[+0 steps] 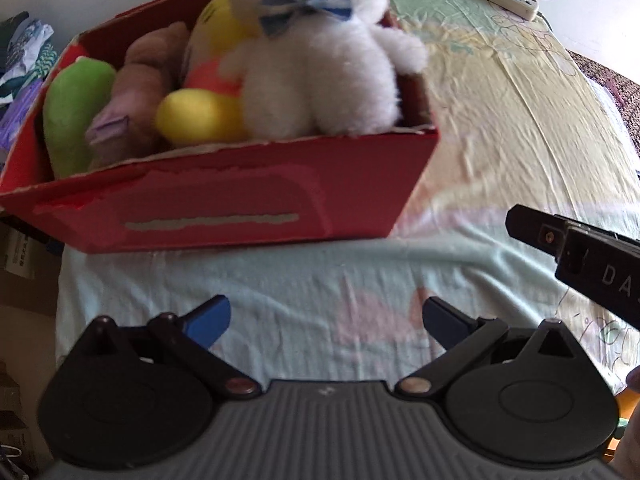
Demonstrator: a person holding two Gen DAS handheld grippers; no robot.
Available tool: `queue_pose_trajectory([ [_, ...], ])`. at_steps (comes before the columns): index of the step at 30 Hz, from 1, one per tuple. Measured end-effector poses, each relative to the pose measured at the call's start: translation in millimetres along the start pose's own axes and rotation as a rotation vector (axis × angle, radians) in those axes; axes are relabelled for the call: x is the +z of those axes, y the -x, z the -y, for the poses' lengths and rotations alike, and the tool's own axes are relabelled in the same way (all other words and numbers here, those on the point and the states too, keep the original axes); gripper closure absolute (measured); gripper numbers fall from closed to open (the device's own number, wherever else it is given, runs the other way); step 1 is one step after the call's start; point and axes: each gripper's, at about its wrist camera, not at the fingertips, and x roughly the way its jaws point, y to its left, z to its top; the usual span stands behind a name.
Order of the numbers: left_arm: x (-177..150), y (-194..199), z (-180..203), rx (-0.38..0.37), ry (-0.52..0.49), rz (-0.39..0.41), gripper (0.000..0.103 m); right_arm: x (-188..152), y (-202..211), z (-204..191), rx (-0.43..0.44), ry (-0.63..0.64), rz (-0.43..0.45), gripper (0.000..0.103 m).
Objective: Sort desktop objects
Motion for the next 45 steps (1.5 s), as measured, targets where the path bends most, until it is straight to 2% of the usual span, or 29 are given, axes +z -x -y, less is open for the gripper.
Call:
queue_pose_trajectory([
  [13, -5.3, 18.7, -81.4, 0.057, 0.071, 0.043, 0.001, -8.2, -8.1, -90.6, 0.087, 0.098, 0.003, 0.065],
  [21, -3.3, 33.1, -116.9, 0.069, 0.098, 0.09, 0.001, -3.1, -3.2, -128.9, 0.143, 0.13, 0.023, 0.065],
  [29, 13.2, 46.8, -136.5, 0.07, 0.099, 0.138, 0.001, 16.6, 9.1, -146.9, 0.163, 0.122, 0.075, 0.065],
  [36, 37.1, 59.6, -145.1, 0.085, 0.059, 0.194, 0.001, 36.5, 13.3, -155.7, 0.136, 0.125, 0.133, 0.065],
  [45, 69.5, 54.9, -152.3, 0.113, 0.066, 0.182, 0.001, 56.6, 3.7, -157.2, 0.081, 0.115, 0.162, 0.065],
])
